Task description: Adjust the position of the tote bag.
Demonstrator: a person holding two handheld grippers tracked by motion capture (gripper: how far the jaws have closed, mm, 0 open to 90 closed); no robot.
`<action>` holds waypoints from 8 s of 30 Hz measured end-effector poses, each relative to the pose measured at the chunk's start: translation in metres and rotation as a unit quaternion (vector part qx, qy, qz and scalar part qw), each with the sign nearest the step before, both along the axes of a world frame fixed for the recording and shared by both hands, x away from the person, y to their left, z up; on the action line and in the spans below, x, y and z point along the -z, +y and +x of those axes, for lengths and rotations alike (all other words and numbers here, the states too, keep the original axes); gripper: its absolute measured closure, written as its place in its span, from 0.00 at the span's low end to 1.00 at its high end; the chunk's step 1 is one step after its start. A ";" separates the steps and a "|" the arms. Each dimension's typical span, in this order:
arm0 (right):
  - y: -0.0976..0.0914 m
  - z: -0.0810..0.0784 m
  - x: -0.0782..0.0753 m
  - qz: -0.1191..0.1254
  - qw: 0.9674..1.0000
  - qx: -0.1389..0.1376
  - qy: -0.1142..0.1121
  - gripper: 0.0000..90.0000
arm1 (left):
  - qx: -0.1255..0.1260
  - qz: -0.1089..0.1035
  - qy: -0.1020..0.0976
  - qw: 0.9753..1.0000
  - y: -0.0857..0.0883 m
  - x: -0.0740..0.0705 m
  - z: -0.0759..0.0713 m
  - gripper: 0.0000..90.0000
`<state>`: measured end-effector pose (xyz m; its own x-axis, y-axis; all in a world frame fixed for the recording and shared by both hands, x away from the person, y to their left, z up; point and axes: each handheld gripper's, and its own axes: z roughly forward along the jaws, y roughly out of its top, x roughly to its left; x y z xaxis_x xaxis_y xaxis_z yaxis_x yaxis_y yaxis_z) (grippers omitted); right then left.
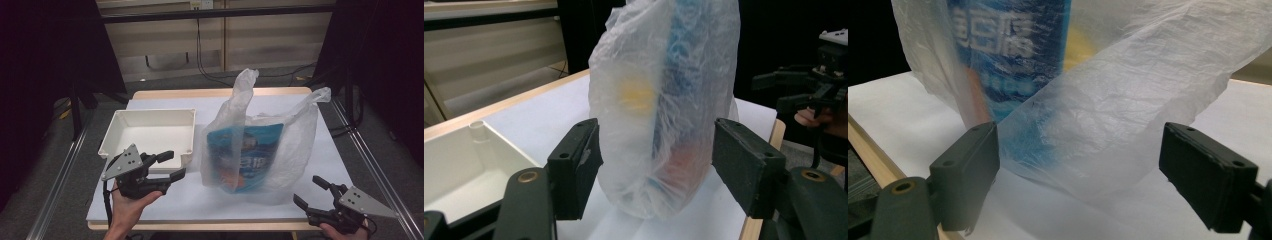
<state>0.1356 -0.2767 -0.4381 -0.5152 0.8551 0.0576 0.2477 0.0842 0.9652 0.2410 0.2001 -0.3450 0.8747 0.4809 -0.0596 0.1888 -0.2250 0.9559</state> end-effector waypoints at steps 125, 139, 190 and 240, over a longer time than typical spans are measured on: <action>-0.006 0.030 -0.046 0.011 1.000 -0.026 -0.009 0.34 | 0.131 -0.020 -0.047 0.990 -0.069 -0.095 0.039 0.98; -0.011 0.043 -0.066 0.018 0.999 -0.033 -0.013 0.37 | 0.135 -0.028 -0.048 0.989 -0.055 -0.088 0.025 0.98; 0.006 0.160 -0.170 0.012 0.995 -0.095 -0.042 0.40 | 0.116 -0.029 -0.046 0.992 -0.015 -0.061 0.015 0.98; -0.018 0.066 -0.181 -0.019 0.992 -0.114 -0.058 1.00 | 0.103 -0.013 -0.049 0.993 -0.021 -0.069 0.017 0.99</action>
